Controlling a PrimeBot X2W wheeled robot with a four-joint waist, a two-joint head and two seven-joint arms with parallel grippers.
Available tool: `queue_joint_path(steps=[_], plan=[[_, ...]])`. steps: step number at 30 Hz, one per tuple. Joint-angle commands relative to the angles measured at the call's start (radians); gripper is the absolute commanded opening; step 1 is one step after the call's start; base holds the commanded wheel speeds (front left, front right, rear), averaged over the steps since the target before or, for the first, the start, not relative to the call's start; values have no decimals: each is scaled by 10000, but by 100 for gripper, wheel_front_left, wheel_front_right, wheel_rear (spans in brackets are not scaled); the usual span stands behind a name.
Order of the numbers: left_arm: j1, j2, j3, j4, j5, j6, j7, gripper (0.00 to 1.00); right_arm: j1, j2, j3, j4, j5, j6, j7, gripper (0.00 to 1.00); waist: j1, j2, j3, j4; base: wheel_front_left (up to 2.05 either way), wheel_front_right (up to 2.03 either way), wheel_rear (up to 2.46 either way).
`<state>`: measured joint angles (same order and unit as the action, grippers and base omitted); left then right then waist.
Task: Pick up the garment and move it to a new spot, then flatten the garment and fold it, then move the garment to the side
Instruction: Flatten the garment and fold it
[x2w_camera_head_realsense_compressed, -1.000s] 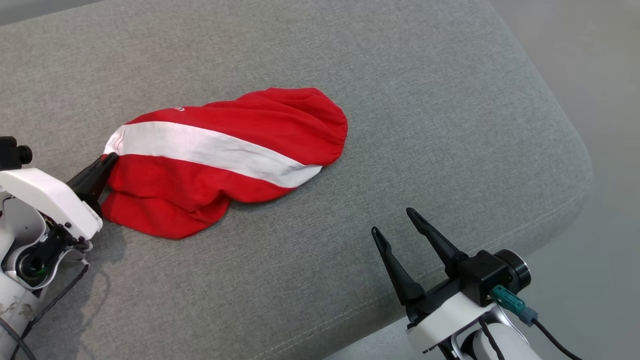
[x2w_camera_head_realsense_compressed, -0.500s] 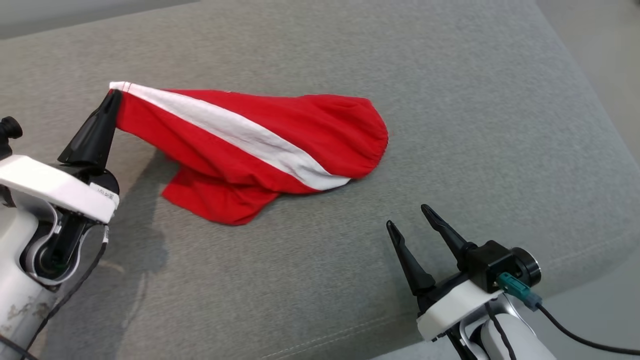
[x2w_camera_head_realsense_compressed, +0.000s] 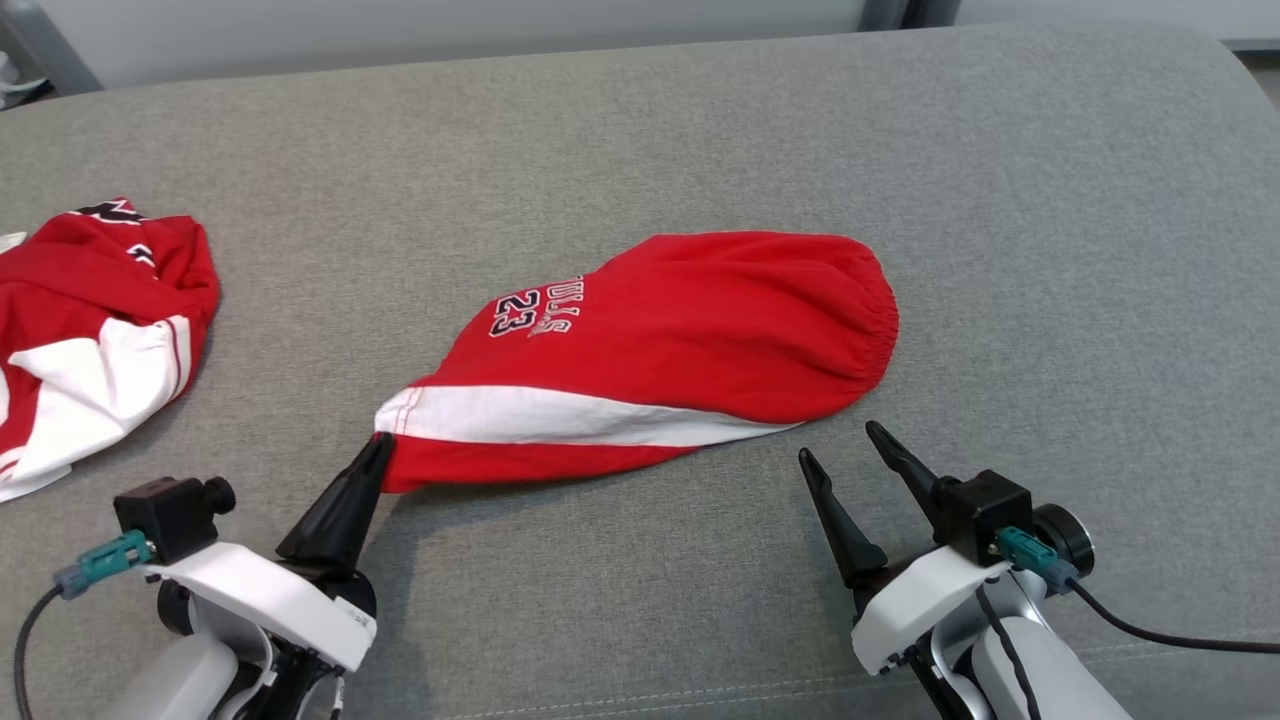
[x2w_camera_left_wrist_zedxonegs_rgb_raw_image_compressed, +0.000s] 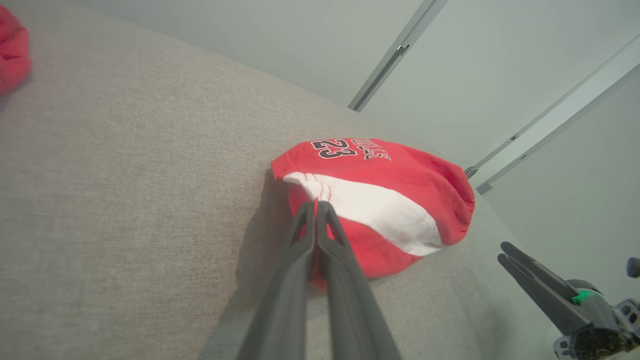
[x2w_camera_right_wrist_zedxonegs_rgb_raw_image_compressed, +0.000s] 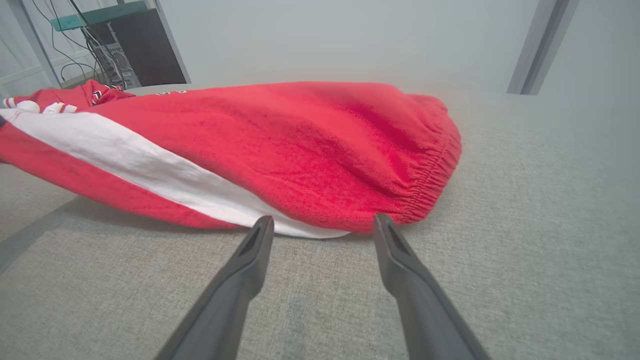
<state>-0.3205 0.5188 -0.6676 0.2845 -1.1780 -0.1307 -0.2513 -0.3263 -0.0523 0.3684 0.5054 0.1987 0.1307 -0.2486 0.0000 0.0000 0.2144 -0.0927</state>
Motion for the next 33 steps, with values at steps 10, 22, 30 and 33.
queue_joint_path(steps=[10,22,30,33], plan=[[465,-423,1868,756,1278,0,-104,100,-268,20,82,549,209,0,-132,100,0,0,-214,42,0,0,0],[-1140,951,-236,346,-755,0,387,100,-264,20,711,284,516,0,-132,100,0,0,116,-580,0,0,0],[-1940,1893,-995,284,-2147,0,883,100,-211,20,890,-76,526,0,-132,100,0,0,497,-1044,0,0,0],[-2142,2140,-1096,478,-2610,0,954,100,-156,20,917,-262,488,0,-132,100,0,0,637,-1187,0,0,0]])
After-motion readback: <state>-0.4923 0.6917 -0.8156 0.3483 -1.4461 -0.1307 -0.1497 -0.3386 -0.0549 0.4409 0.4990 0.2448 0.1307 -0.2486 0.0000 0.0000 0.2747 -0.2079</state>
